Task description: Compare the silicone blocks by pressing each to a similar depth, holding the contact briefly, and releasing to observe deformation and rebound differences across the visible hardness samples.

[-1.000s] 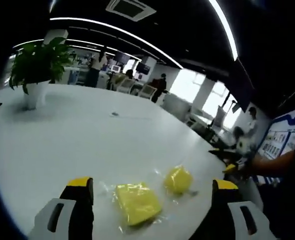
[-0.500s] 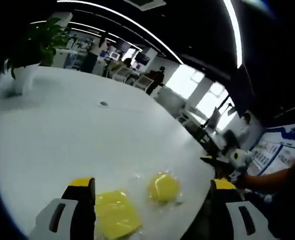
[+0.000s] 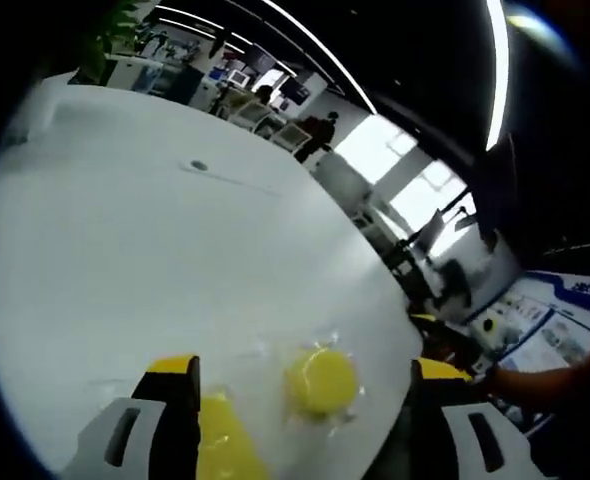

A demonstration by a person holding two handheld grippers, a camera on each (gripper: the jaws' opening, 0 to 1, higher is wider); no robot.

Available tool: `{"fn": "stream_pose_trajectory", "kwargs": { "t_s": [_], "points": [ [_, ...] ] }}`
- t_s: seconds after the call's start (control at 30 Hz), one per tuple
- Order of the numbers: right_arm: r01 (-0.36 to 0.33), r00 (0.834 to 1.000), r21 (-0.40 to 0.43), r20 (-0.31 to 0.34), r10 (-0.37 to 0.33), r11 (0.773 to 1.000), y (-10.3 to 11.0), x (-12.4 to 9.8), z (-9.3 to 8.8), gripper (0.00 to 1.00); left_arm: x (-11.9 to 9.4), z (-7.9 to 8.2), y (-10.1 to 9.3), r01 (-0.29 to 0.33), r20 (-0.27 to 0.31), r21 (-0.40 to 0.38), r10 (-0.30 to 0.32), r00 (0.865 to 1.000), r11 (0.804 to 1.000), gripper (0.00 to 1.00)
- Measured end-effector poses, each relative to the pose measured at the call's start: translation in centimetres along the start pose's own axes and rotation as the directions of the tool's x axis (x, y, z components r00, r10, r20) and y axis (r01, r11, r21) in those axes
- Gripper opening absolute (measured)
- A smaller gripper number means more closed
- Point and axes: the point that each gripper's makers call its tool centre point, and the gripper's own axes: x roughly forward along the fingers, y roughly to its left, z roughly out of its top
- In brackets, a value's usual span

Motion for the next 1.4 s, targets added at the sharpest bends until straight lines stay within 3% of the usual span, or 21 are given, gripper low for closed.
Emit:
{"fn": "stream_pose_trajectory", "kwargs": {
  "t_s": [0.23,0.4,0.53,0.73,0.9,0.97,1.03,1.1,1.2,1.27,1.4],
  "points": [
    [-0.002,1.0,0.005,0.0,0.002,1.0,0.2,-0.3,0.1,0.97,1.9,-0.1,0.1,0.01,-0.026,-0.057,-0.012,1.0,0.998,0.82],
    [-0.01,1.0,0.004,-0.002,0.01,1.0,0.3,-0.3,0.2,0.97,3.6,-1.0,0.1,0.007,-0.084,-0.083,-0.014,0.996,0.997,0.8],
    [-0.015,1.0,0.003,-0.001,0.015,1.0,0.3,-0.3,0.3,0.97,4.3,-1.6,0.9,0.0,-0.092,-0.125,-0.012,0.996,0.992,0.72],
    [-0.01,1.0,0.008,0.001,0.01,1.0,0.3,-0.6,-0.1,0.97,5.2,-1.5,0.5,0.022,-0.096,-0.2,-0.041,0.995,0.98,0.64],
    [0.001,1.0,0.022,0.009,-0.001,1.0,0.4,-0.9,-0.2,0.97,6.1,-1.9,0.6,0.014,-0.125,-0.185,-0.038,0.991,0.983,0.57],
    [-0.002,1.0,0.027,0.01,0.002,1.0,0.7,-1.0,-0.3,0.97,6.7,-2.4,0.7,0.007,-0.152,-0.198,-0.037,0.988,0.98,0.52],
    [-0.004,1.0,0.02,0.006,0.004,1.0,0.8,-1.0,-0.4,0.97,6.8,-3.0,1.0,-0.008,-0.189,-0.162,-0.023,0.982,0.987,0.46],
    [-0.005,1.0,0.018,0.008,0.004,1.0,0.9,-1.1,-0.2,0.97,7.0,-3.1,1.1,-0.013,-0.184,-0.153,-0.016,0.983,0.988,0.42],
    [0.0,1.0,0.022,0.017,0.0,1.0,0.7,-1.1,0.0,0.97,7.1,-2.8,1.5,-0.017,-0.164,-0.23,-0.021,0.986,0.973,0.37],
    [0.002,1.0,0.023,0.018,-0.003,1.0,0.6,-1.0,0.0,0.97,7.0,-2.7,2.0,-0.036,-0.165,-0.241,-0.004,0.986,0.97,0.33],
    [0.004,1.0,0.025,0.014,-0.004,1.0,0.5,-1.0,-0.2,0.97,7.2,-2.9,2.1,-0.035,-0.175,-0.217,-0.004,0.984,0.976,0.26]
  ]
}}
